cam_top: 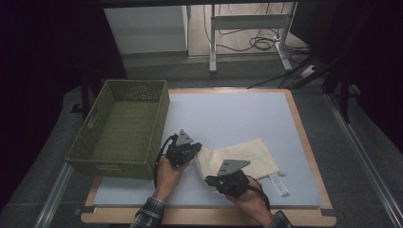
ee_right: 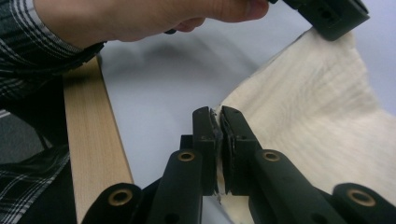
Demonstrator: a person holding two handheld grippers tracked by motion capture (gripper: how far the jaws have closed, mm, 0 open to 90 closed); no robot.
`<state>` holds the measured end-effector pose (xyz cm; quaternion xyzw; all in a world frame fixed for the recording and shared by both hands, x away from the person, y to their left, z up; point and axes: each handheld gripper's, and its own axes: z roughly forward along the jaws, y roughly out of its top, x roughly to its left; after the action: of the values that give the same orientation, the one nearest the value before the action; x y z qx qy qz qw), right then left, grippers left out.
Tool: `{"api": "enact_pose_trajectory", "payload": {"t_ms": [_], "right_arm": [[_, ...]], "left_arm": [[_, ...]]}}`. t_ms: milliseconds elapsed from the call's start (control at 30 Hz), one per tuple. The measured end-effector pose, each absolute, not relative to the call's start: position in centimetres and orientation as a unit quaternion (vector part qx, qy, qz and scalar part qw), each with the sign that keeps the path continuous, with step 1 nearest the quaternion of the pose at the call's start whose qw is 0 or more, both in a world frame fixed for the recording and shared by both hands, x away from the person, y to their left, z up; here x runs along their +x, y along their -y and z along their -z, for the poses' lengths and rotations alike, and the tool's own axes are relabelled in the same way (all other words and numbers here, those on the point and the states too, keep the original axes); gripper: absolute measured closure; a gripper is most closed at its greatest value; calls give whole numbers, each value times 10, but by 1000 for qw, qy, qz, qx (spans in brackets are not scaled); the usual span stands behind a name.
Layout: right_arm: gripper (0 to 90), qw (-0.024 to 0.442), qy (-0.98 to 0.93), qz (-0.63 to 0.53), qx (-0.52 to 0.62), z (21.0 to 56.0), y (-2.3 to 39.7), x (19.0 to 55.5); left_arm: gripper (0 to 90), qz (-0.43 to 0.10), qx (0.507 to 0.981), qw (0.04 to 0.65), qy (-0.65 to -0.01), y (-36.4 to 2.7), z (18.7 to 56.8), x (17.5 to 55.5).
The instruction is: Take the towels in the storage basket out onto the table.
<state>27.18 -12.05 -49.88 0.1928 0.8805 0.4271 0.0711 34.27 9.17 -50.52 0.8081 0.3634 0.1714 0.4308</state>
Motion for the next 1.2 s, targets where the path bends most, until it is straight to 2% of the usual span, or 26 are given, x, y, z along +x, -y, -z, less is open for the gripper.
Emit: {"api": "enact_pose_trajectory", "payload": {"t_ms": [500, 1200], "right_arm": [[851, 82, -856, -447, 246, 489, 178, 281], [849, 121, -833, -441, 311, 490, 243, 287]], "left_arm": [[868, -163, 816, 449, -324, -46, 495, 365], [864, -153, 838, 448, -270, 26, 493, 394]]}}
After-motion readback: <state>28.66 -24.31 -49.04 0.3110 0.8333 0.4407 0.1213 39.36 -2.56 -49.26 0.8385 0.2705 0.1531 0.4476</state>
